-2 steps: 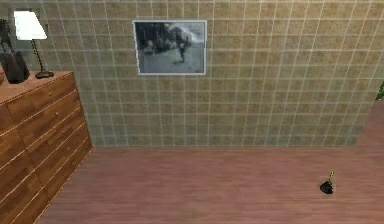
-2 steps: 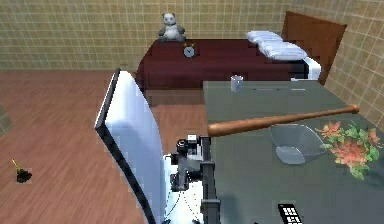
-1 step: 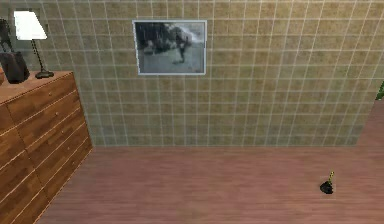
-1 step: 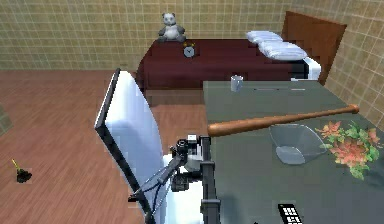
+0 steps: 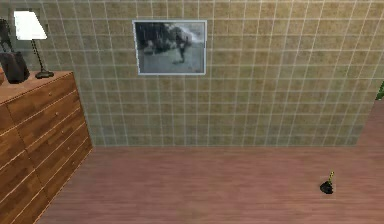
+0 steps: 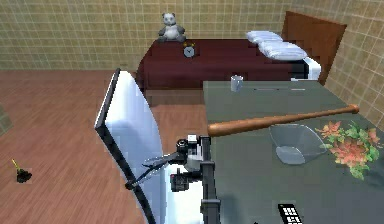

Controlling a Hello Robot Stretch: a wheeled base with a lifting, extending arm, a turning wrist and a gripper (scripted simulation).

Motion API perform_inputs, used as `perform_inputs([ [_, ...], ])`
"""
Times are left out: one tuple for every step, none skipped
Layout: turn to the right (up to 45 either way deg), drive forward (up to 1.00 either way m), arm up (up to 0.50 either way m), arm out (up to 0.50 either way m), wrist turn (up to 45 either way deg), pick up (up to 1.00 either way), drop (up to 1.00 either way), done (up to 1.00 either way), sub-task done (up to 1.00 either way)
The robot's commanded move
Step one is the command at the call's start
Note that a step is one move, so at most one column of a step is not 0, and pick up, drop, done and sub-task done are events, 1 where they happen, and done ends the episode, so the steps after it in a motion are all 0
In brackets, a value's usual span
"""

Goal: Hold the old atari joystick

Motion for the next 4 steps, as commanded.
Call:
perform_inputs([
  [0.0, 0.00, 0.00, 0.00, 45.0, 0.00, 0.00, 0.00, 0.00],
  [0.0, 0.00, 0.00, 0.00, 21.0, 0.00, 0.00, 0.00, 0.00],
  [0.0, 0.00, -0.30, 0.00, 0.0, 0.00, 0.00, 0.00, 0.00],
  [0.0, 0.00, 0.00, 0.00, 0.0, 1.00, 0.00, 0.00, 0.00],
])
